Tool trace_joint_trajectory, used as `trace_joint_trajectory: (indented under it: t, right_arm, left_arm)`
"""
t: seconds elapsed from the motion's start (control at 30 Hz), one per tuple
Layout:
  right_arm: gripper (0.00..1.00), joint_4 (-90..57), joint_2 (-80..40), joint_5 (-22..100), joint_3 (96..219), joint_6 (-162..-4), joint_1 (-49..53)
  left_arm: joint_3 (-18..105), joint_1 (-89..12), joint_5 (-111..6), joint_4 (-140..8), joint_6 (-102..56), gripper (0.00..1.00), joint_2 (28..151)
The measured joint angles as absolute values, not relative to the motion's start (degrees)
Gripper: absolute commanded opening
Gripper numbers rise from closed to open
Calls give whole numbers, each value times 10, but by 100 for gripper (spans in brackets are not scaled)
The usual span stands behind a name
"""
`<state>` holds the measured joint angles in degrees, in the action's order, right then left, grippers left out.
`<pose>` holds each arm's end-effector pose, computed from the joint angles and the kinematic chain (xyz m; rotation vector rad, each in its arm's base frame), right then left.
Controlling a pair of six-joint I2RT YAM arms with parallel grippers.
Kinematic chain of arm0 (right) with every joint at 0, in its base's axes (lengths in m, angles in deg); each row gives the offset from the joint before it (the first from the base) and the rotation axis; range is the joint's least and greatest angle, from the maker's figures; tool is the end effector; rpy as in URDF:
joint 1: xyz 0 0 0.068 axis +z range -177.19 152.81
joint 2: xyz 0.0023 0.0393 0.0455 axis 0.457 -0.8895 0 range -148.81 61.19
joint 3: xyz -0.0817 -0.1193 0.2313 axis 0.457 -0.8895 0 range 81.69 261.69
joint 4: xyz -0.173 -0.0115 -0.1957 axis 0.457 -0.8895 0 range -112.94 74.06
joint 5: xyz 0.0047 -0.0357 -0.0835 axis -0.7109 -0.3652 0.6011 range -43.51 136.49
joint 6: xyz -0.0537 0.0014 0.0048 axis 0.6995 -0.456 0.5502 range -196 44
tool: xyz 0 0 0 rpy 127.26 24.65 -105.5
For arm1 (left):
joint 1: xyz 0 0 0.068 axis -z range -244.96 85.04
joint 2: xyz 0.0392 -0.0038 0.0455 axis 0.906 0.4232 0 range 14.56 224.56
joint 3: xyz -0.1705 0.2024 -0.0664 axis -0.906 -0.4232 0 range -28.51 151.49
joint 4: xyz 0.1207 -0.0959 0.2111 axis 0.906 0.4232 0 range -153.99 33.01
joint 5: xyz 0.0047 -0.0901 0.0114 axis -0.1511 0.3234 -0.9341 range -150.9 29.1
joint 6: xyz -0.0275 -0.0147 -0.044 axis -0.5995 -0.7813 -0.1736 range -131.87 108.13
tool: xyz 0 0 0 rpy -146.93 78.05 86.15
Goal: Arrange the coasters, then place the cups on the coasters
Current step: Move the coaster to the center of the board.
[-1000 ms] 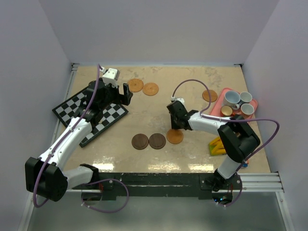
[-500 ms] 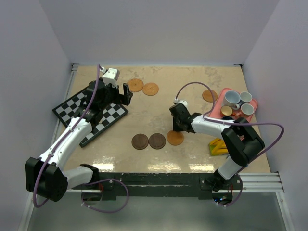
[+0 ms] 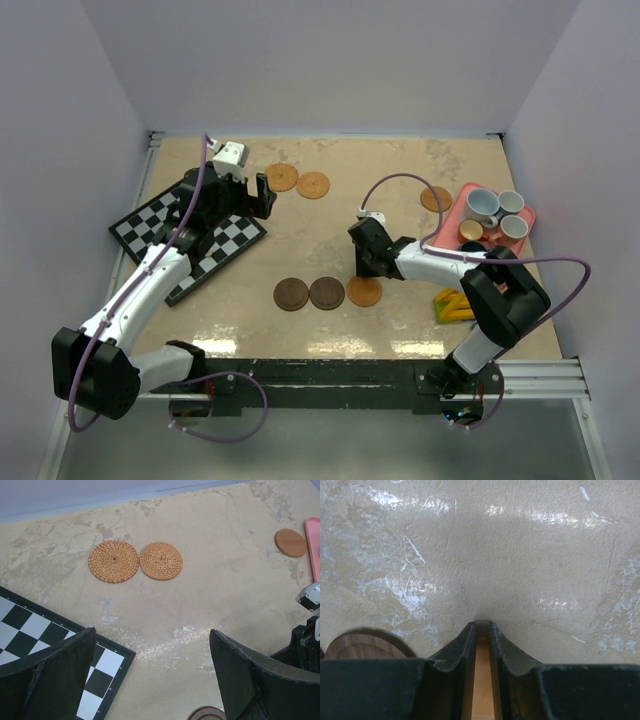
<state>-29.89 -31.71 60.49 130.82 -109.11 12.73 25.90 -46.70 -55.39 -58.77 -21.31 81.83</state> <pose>0.2430 0.1922 0.1592 -0.0610 2.5428 0.1867 0.2593 -0.0892 0.3270 0.2130 1.8946 -0.4200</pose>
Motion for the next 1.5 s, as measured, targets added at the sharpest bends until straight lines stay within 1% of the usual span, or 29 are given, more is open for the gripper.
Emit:
trace_joint_trajectory:
  t: [0.07,0.13,0.27,0.5,0.63,0.7,0.87,0.9,0.93,0.97,1.17,1.5]
  right_arm:
    - [25,-300,-317,604,1308,-1093,129]
    - [25,-309,-315,606,1311,-1093,129]
    - [23,-343,-292,621,1319,-1091,124]
    - [23,-366,-221,636,1314,-1082,70]
    - [27,-391,-207,633,1301,-1082,66]
    - [27,-403,-210,634,1300,-1085,68]
    - [25,-437,-217,654,1301,-1105,72]
    - [23,-443,-217,657,1301,-1109,72]
    - [14,-447,-217,661,1301,-1112,72]
    - [11,-451,-217,663,1301,-1116,72]
    - [14,-483,-248,665,1304,-1138,82]
    - [12,-504,-250,647,1301,-1149,89]
  left_arm:
    - [259,-466,-554,-588,-213,100,818]
    - [259,-464,-554,-588,-213,100,818]
    - [259,-464,-554,-588,-213,100,818]
    - [259,-464,-554,-588,-213,100,818]
    - [259,-462,-554,-588,-213,100,817]
    - [259,-461,-553,-588,-213,100,817]
    - [259,-461,-553,-588,-213,100,817]
    - [259,-461,-554,-588,-213,100,817]
    - [259,-461,-554,-588,-213,100,817]
    - [259,-461,-553,-588,-213,100,817]
    - [259,-460,-551,-588,-213,100,817]
    - [259,-460,-547,-588,-218,100,813]
